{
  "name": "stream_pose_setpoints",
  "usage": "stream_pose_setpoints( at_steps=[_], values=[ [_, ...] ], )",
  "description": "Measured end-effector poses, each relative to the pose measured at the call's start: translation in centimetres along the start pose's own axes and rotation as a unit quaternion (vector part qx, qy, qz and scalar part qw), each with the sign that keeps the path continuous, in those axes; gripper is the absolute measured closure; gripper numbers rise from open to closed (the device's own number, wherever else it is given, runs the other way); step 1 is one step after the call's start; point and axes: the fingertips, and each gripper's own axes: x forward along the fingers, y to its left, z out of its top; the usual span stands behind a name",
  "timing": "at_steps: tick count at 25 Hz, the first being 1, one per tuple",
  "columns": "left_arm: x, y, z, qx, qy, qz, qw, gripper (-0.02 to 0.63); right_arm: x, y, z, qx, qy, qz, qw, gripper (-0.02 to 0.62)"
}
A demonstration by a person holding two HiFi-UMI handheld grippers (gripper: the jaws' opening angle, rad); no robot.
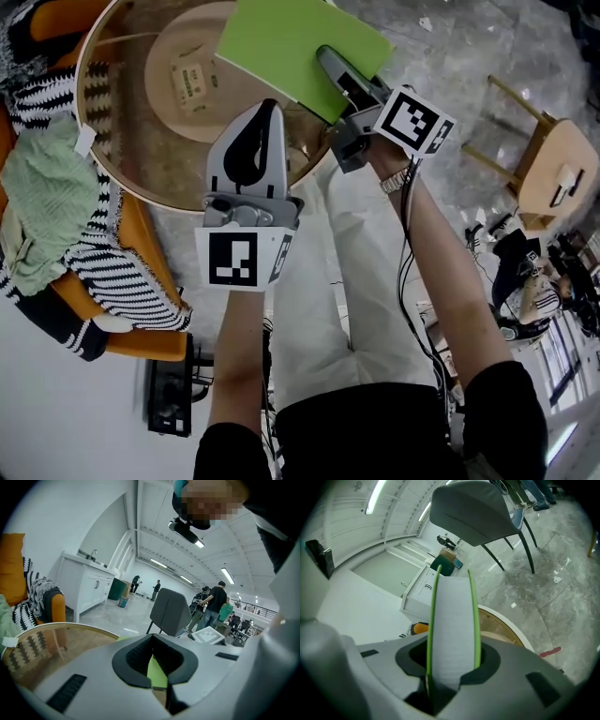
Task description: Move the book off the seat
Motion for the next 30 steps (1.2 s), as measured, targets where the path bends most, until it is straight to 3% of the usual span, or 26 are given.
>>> stream_pose_setpoints(
  at_steps=[5, 18, 30],
  values=[
    [-0.1, 0.6, 0.3, -0.001, -0.004, 0.001, 1.0, 0.595, 0.0, -1.8, -0.1, 0.015, 0.0, -0.057, 0.998, 0.434],
    [-0.1, 1.2, -0.5, -0.002, 0.004, 0.001, 1.0, 0.595, -0.5, -5.1, -0.4, -0.028, 0.012, -0.147, 0.989, 0.297],
    [-0.2, 1.2, -1.3, -0.003, 0.012, 0.001, 0.9999, 0.595, -0.9, -8.8, -2.5, 0.027, 0.024, -0.178, 0.983, 0.244]
  ],
)
